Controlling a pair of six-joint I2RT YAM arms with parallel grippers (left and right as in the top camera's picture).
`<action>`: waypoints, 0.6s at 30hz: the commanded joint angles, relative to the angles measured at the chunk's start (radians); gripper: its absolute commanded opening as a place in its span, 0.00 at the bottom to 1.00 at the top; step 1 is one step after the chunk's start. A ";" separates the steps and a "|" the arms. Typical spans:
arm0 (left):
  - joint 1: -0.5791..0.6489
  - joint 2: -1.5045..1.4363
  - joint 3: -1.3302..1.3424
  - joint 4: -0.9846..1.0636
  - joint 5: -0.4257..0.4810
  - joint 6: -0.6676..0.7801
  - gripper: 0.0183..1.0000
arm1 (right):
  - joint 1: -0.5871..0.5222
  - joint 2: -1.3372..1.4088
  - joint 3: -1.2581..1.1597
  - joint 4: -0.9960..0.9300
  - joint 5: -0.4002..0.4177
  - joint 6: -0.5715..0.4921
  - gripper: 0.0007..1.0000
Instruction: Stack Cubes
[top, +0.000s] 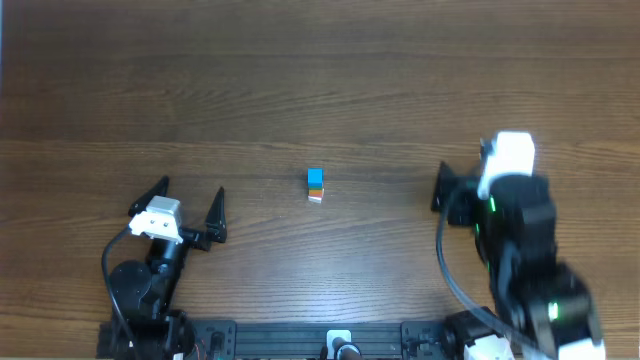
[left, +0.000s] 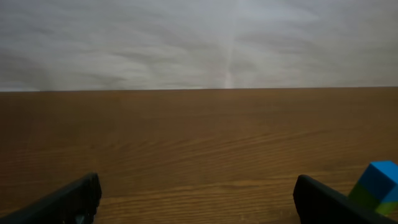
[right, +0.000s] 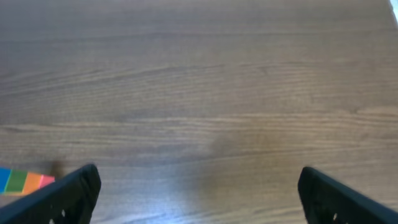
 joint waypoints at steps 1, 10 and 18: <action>0.005 -0.006 -0.005 -0.001 0.009 0.011 1.00 | -0.036 -0.237 -0.204 0.113 0.003 -0.031 0.99; 0.005 -0.006 -0.005 -0.001 0.009 0.011 1.00 | -0.097 -0.557 -0.458 0.302 -0.180 -0.111 0.99; 0.005 -0.006 -0.005 -0.001 0.009 0.011 1.00 | -0.121 -0.632 -0.635 0.440 -0.090 -0.074 0.99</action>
